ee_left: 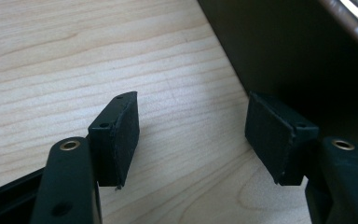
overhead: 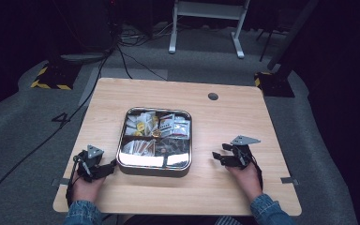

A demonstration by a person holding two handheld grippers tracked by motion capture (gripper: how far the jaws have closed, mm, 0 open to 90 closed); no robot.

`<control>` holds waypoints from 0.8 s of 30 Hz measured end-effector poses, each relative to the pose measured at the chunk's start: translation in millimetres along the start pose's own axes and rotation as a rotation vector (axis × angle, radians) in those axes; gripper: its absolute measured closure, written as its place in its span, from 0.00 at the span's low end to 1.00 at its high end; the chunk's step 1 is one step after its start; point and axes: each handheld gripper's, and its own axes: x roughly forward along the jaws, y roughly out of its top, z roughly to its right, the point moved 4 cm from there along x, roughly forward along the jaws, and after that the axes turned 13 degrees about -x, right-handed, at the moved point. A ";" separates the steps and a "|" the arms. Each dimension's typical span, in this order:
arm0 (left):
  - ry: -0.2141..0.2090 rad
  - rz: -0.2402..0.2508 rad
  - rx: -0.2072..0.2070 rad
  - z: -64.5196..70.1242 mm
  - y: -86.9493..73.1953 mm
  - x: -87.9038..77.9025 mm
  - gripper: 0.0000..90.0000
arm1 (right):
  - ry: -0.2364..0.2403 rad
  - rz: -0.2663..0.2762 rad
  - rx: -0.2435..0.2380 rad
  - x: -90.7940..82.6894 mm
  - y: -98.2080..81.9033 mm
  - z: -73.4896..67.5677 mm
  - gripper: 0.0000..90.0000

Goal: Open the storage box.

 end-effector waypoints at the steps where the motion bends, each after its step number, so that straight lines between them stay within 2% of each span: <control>1: -0.001 0.006 0.000 -0.6 2.9 -2.7 0.40 | 0.016 -0.002 -0.003 -1.4 0.8 -2.0 0.39; 4: 0.002 0.014 -0.004 -1.4 5.8 -3.1 0.40 | 0.036 0.007 0.006 -5.6 4.5 -4.1 0.40; 5: -0.001 0.016 -0.020 -2.4 8.8 -1.8 0.40 | 0.068 0.017 0.039 -9.6 9.8 -5.2 0.41; 7: -0.004 0.010 -0.021 -2.5 9.6 -1.5 0.40 | 0.080 0.031 0.054 -12.8 15.3 -6.0 0.41; 8: -0.004 0.012 -0.020 -2.4 10.5 -1.7 0.40 | 0.090 0.053 0.051 -18.2 25.5 -8.7 0.42; 10: -0.009 0.012 -0.032 -0.9 11.4 -4.1 0.40 | 0.097 0.056 0.044 -20.4 30.5 -10.4 0.42; 11: -0.007 0.011 -0.032 -0.1 12.2 -6.1 0.40 | 0.105 0.063 0.022 -23.2 39.5 -13.4 0.42; 14: 0.005 0.031 -0.020 -0.2 14.8 -11.6 0.40 | 0.113 0.060 0.005 -24.7 45.9 -15.5 0.42; 17: 0.011 0.043 -0.044 -3.8 15.3 -10.8 0.40 | 0.129 0.039 -0.025 -25.1 57.4 -16.7 0.44; 20: 0.029 0.041 -0.028 -4.5 13.9 -9.2 0.40 | 0.136 0.037 -0.026 -24.8 62.6 -16.3 0.44; 21: 0.034 0.035 -0.018 -4.7 10.6 -9.0 0.40 | 0.143 0.042 -0.033 -24.6 70.0 -16.8 0.44; 24: 0.028 0.033 -0.009 -4.7 7.6 -10.8 0.40 | 0.144 0.046 -0.056 -23.2 79.4 -18.5 0.44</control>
